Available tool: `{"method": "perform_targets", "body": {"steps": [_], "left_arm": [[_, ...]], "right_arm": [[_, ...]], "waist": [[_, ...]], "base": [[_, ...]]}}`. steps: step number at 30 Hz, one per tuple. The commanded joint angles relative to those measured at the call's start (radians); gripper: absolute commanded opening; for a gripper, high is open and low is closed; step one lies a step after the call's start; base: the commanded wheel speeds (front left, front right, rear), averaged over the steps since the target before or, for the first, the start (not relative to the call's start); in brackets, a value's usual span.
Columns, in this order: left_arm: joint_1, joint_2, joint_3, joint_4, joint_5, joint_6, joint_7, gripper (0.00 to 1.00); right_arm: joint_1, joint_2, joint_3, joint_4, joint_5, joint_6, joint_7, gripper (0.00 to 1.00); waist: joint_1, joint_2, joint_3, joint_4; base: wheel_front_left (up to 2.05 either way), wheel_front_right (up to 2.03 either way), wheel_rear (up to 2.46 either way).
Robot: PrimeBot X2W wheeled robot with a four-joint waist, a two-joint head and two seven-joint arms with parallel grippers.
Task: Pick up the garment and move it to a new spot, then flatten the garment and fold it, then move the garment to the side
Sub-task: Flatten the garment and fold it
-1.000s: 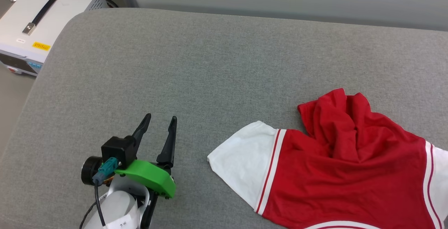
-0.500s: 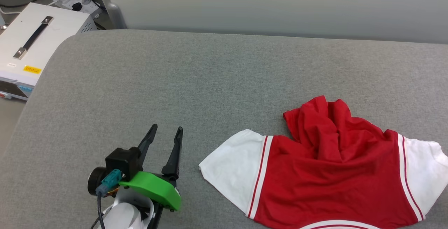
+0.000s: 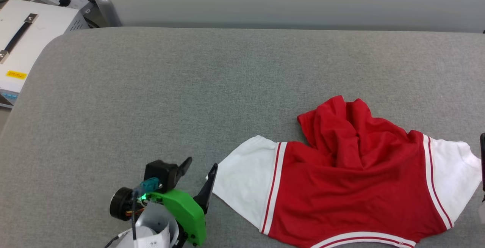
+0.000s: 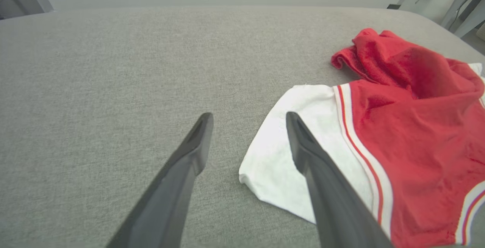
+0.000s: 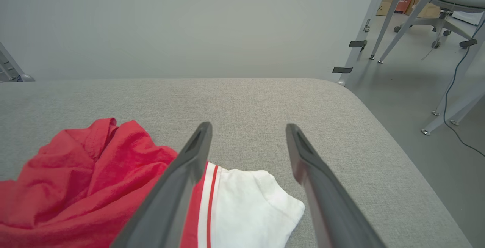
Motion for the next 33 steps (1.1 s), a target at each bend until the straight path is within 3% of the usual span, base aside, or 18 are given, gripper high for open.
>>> {"method": "perform_targets", "body": {"steps": [1,7,11,16,17,18,27,33], "left_arm": [[-0.015,0.010,-0.008,-0.005,-0.010,0.015,0.068,1.00],[-0.041,0.041,-0.044,-0.023,-0.002,0.079,0.322,1.00],[-0.054,0.045,-0.043,-0.002,0.013,0.130,0.389,1.00],[-0.049,0.053,-0.069,0.046,0.021,0.141,0.455,1.00],[-0.047,0.048,-0.068,0.053,0.013,0.139,0.456,0.25],[-0.046,0.044,-0.065,0.059,0.007,0.139,0.452,0.00],[-0.048,0.034,0.027,0.048,-0.043,0.161,0.306,0.00],[-0.007,0.085,0.080,-0.066,-0.062,0.189,0.301,0.00]], "right_arm": [[0.016,0.011,0.001,-0.021,-0.013,-0.001,0.009,1.00],[0.003,0.023,0.031,-0.064,-0.033,-0.001,0.044,1.00],[-0.010,0.019,0.030,-0.075,-0.034,-0.001,0.049,1.00],[-0.014,0.021,0.028,-0.077,-0.035,-0.001,0.047,1.00],[-0.014,0.022,0.027,-0.076,-0.036,-0.001,0.047,1.00],[-0.013,0.023,0.027,-0.074,-0.037,-0.001,0.047,1.00],[0.027,0.000,0.051,-0.046,-0.031,-0.001,0.099,1.00],[0.080,-0.022,0.066,-0.031,-0.021,-0.001,0.209,1.00]], "waist": [[0.0000,0.0000,0.020,-0.019],[0.0000,0.0000,0.070,-0.067],[0.0000,0.0000,0.098,-0.093],[0.0000,0.0000,0.110,-0.106],[0.0000,0.0000,0.111,-0.106],[0.0000,0.0000,0.111,-0.106],[0.0000,0.0000,0.063,-0.056],[0.0000,0.0000,0.028,-0.021]], "base": [[0.00,0.00,0.00],[0.00,0.00,0.00],[0.00,0.00,0.00],[0.00,0.00,0.00],[0.00,0.00,0.00],[0.00,0.00,0.00],[0.00,0.00,0.00],[0.00,0.00,0.00]]}}
